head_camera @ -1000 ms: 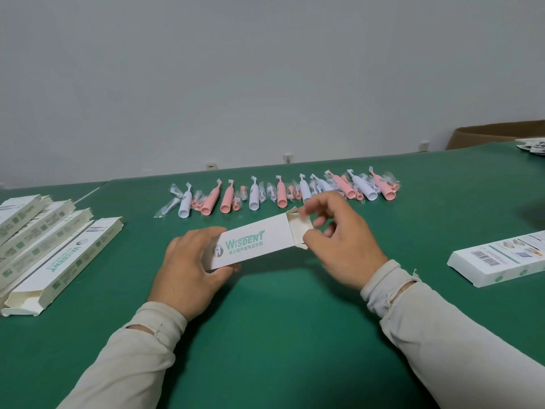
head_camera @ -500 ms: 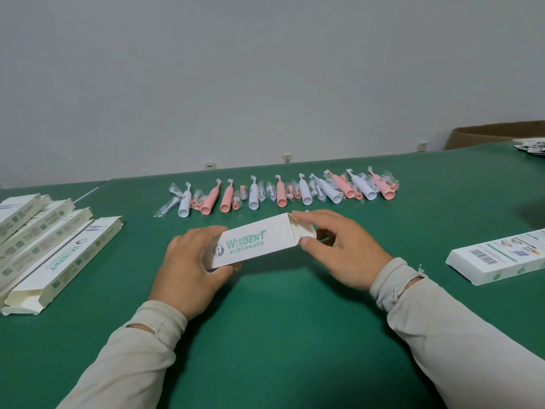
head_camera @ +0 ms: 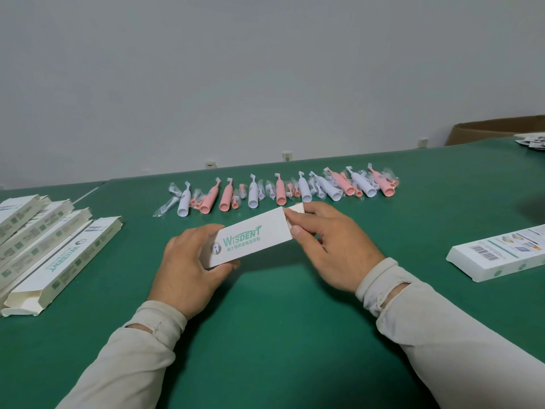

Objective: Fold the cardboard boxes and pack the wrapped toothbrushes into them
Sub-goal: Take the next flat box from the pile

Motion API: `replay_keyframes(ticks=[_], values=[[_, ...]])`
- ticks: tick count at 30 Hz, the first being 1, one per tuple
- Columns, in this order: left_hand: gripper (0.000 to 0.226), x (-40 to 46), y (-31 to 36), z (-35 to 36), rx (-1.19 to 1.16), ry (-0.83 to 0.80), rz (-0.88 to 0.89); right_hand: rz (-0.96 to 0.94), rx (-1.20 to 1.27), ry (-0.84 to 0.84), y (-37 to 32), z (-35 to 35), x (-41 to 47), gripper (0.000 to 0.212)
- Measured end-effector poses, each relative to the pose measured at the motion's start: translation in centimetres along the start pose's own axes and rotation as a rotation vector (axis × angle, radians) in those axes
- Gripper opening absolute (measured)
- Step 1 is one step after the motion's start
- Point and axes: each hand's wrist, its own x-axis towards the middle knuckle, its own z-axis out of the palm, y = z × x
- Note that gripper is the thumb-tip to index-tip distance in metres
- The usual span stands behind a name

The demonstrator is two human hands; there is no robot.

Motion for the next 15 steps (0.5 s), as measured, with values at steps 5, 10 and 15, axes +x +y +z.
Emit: replay_keyframes(ticks=[5, 10, 15], values=[[0.054, 0.0, 0.0, -0.1, 0.004, -0.007, -0.004, 0.03, -0.02, 0.009, -0.4, 0.2, -0.1, 0.041], [0.055, 0.0, 0.1, 0.0, 0.0, -0.002, 0.001, 0.029, 0.207, 0.18, -0.9, 0.6, -0.3, 0.04], [0.056, 0.1, 0.2, -0.1, 0.007, 0.001, -0.002, 0.205, 0.66, 0.232, -1.0, 1.1, 0.1, 0.029]])
